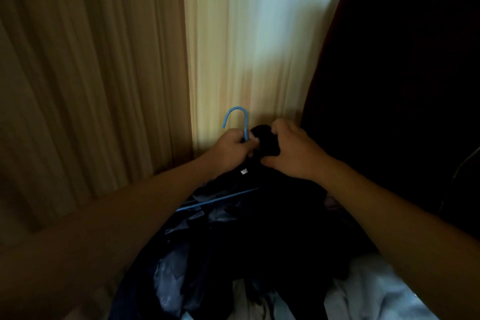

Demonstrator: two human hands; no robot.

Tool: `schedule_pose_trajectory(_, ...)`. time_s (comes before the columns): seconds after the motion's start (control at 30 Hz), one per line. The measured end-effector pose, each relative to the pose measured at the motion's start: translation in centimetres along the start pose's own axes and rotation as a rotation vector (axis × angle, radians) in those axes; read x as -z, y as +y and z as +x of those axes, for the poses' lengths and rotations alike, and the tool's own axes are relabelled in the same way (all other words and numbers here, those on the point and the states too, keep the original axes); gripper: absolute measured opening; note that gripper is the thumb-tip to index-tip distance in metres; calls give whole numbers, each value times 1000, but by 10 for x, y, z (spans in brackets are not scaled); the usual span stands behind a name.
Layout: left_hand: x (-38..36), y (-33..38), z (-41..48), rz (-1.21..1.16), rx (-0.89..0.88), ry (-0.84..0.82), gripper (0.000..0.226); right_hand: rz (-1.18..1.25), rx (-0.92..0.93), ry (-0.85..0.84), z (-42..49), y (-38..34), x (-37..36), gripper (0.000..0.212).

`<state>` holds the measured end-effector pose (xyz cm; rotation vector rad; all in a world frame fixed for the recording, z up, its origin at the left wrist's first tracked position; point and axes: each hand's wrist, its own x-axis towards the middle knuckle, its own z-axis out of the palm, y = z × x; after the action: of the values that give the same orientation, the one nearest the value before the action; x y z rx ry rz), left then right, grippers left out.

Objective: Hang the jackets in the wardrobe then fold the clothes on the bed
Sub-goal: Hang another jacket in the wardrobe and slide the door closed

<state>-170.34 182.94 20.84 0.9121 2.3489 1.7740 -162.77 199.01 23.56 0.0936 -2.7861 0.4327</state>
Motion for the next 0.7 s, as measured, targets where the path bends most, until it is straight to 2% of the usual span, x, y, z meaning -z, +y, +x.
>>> schedule_pose_trajectory(0.07, 2, -1, -2, -29, -20, -26, 33, 92, 9, -85, 2, 0, -12, 66)
schedule_pose_trajectory(0.13, 6, -6, -5, -52, -25, -69, 27, -71, 103, -53, 3, 1, -34, 57)
schedule_pose_trajectory(0.2, 17, -17, -7, -108, -12, -121, 13, -183, 158, 53, 3, 9, -49, 45)
schedule_pose_trajectory(0.23, 26, -25, -6, -128, 5, -108, 10, -199, 154, 72, 3, 15, -54, 45)
schedule_pose_trajectory(0.3, 51, -49, -4, -69, 54, 22, 22, -223, 142, 60, 4, 29, -60, 50)
schedule_pose_trajectory(0.37, 82, -79, -6, 159, 127, 121, 40, -228, 124, 58, 4, 40, -64, 54)
schedule_pose_trajectory(0.47, 121, -130, -22, 745, 358, -49, 80, -206, 78, 119, 7, 53, -65, 55)
schedule_pose_trajectory(0.53, 127, -154, -33, 891, 455, -119, 90, -221, 63, 112, 6, 57, -66, 55)
schedule_pose_trajectory(0.57, 127, -163, -37, 921, 441, -119, 85, -231, 59, 103, 4, 58, -66, 56)
schedule_pose_trajectory(0.7, 120, -167, -35, 978, 330, -48, 28, -340, 47, 121, -2, 57, -65, 59)
